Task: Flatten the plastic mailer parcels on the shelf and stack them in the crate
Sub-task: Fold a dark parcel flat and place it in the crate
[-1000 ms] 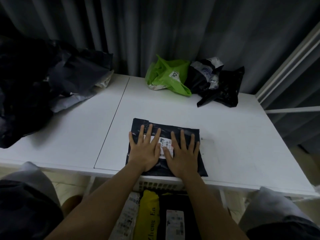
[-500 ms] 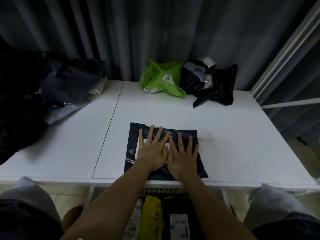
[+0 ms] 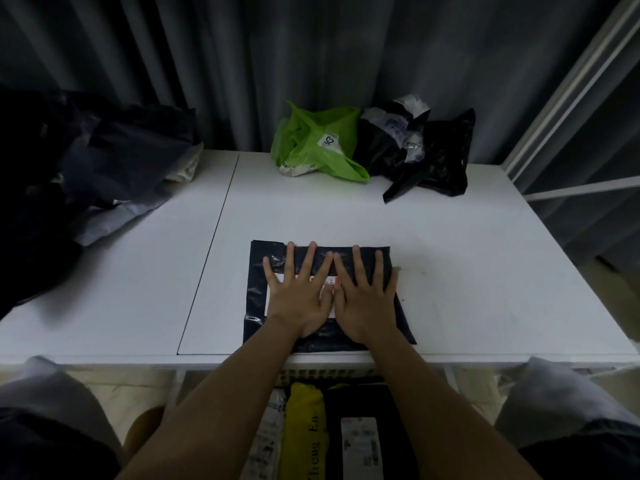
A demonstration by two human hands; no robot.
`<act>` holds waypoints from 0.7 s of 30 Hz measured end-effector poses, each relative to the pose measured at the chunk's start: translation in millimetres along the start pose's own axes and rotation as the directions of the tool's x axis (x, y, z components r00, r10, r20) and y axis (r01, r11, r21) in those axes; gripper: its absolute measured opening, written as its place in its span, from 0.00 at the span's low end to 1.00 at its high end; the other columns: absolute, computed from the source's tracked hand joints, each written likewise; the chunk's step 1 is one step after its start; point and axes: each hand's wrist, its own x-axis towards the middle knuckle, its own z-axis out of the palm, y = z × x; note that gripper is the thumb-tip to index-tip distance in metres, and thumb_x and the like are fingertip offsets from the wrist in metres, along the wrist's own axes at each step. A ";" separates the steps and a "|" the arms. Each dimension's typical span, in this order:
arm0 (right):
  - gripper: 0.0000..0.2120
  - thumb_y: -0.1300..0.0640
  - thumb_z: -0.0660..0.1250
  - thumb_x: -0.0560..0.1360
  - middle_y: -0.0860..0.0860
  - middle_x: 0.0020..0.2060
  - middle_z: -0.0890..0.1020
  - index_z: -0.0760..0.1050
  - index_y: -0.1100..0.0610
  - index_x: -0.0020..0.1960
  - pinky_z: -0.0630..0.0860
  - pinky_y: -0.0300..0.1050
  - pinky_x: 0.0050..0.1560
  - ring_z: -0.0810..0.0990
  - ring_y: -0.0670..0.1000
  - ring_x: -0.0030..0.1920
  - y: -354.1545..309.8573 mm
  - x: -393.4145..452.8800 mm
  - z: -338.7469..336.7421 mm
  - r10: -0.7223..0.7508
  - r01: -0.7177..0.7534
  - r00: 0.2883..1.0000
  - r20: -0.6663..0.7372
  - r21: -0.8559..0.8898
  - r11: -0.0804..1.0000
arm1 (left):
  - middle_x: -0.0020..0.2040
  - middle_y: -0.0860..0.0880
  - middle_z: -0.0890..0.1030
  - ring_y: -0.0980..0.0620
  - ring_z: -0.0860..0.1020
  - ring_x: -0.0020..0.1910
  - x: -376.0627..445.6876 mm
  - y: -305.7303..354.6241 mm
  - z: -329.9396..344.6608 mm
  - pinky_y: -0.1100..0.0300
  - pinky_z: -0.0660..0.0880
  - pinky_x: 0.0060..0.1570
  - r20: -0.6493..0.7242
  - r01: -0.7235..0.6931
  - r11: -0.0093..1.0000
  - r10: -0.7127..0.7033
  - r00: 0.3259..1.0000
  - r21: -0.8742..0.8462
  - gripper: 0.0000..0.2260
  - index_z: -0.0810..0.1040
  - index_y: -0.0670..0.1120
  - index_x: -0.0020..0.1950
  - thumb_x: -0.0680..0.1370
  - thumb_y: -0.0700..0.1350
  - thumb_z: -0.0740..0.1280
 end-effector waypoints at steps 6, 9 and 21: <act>0.29 0.38 0.29 0.73 0.48 0.75 0.35 0.32 0.41 0.73 0.27 0.64 0.68 0.33 0.61 0.75 3.1 -1.2 2.6 0.009 -0.008 0.999 0.037 -0.022 1.000 | 0.76 0.51 0.31 0.43 0.28 0.73 -0.2 1.4 -0.6 0.32 0.30 0.65 -0.022 0.008 1.000 -0.008 1.000 -0.006 0.29 0.31 0.58 0.74 0.72 0.60 0.29; 0.29 0.38 0.30 0.73 0.49 0.76 0.37 0.34 0.42 0.74 0.28 0.65 0.68 0.34 0.61 0.75 2.4 -1.6 3.3 0.013 -0.012 0.999 0.036 -0.011 1.000 | 0.76 0.51 0.31 0.43 0.28 0.73 -0.1 1.6 -1.8 0.32 0.31 0.65 -0.003 0.007 1.000 -0.007 1.000 0.000 0.31 0.34 0.58 0.76 0.72 0.60 0.29; 0.34 0.38 0.23 0.68 0.49 0.75 0.33 0.30 0.41 0.74 0.32 0.66 0.70 0.31 0.61 0.74 1.1 2.6 -3.2 0.023 -0.018 0.986 0.164 -0.028 0.999 | 0.77 0.49 0.33 0.42 0.31 0.74 1.5 1.8 -6.0 0.30 0.34 0.67 0.063 0.014 1.000 -0.014 0.998 -0.001 0.25 0.35 0.58 0.76 0.81 0.58 0.41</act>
